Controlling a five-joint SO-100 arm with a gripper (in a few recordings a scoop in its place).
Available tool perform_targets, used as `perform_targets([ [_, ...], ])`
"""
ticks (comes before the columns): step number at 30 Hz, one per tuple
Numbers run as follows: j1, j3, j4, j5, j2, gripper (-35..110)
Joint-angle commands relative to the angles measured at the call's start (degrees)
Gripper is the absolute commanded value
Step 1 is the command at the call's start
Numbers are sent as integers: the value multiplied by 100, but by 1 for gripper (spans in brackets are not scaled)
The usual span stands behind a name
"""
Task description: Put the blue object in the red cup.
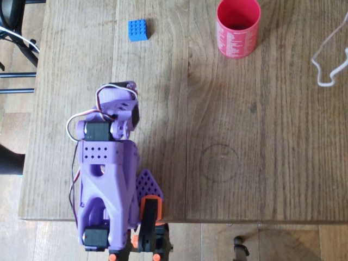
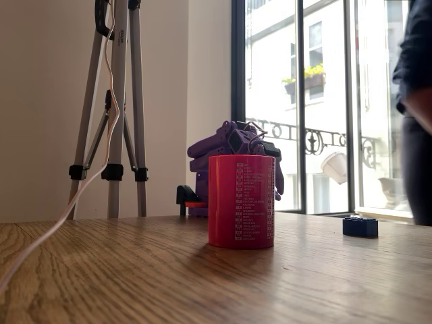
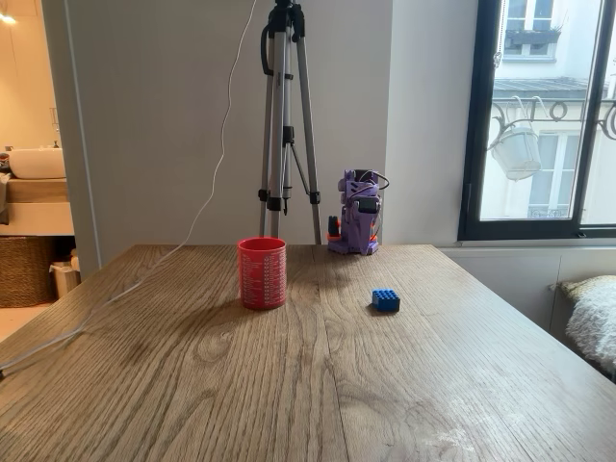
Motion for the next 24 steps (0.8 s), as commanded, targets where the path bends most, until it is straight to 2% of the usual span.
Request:
perform_targets([
  [1, 18, -105, -18, -26, -44, 1],
  [11, 18, -105, -18, -26, -44, 1],
  [24, -334, 9, -325, -642, -44, 1],
])
